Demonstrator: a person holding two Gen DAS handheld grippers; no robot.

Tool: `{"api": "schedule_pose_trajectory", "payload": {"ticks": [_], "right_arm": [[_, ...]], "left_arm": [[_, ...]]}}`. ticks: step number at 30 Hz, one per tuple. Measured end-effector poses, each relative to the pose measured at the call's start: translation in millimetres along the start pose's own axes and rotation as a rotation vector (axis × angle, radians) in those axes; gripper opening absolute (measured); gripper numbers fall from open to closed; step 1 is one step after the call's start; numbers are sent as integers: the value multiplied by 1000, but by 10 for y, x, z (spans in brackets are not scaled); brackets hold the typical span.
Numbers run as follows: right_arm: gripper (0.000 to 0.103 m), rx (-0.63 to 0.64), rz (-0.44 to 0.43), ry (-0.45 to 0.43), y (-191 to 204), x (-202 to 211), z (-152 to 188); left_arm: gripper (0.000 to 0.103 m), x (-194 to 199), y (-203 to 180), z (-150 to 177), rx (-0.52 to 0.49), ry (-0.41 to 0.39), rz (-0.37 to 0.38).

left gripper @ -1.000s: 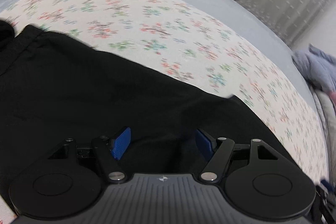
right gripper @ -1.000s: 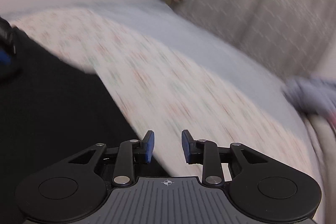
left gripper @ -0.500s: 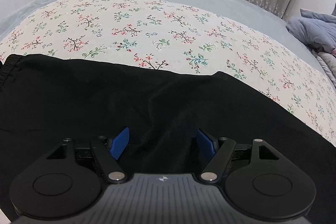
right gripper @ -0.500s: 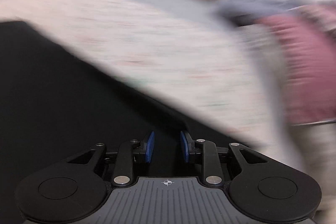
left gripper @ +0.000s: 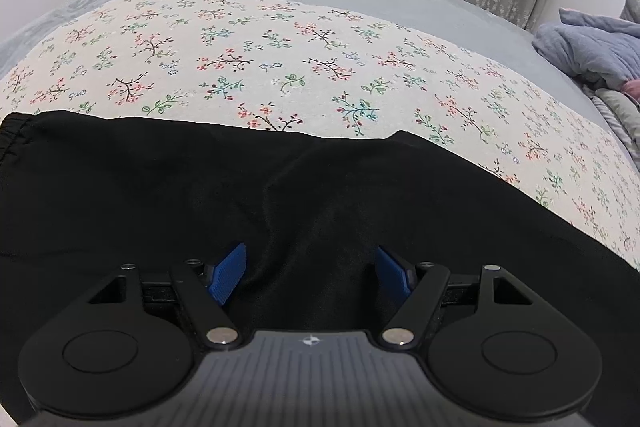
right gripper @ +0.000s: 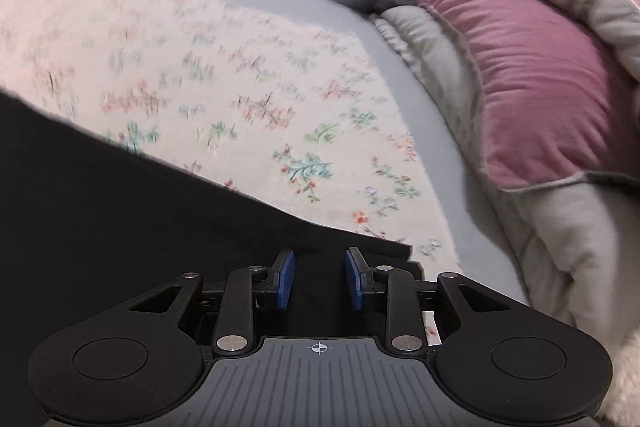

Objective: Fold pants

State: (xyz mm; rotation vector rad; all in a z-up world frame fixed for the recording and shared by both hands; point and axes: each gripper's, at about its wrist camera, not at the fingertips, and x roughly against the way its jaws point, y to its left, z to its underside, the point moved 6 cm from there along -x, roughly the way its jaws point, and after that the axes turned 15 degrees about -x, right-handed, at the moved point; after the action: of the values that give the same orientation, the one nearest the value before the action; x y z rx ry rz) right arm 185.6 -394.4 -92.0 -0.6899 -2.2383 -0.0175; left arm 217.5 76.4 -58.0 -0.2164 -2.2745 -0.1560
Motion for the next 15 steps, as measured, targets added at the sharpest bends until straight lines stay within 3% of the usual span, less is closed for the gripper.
{"api": "schedule_pose_trajectory", "payload": {"ticks": [5,8,10,11,15], "right_arm": [[28,-28,93,-20,-13,-154,-147],[29,-110,7,-39,-111,103,-207],[39,-163,-35,-45,-260,231,-215],[44,-183,-39,-44,-334,238,-205],[44,-271,1,-26,-748,181,-102]], "left_arm": [[85,36,-30,21,4,-3,35],[85,68,-66,32,-5,-6,39],[86,76,-89,41,-17,-3,30],[86,75,-99,50,-21,1,24],[86,74,-109,90,-9,24,32]]}}
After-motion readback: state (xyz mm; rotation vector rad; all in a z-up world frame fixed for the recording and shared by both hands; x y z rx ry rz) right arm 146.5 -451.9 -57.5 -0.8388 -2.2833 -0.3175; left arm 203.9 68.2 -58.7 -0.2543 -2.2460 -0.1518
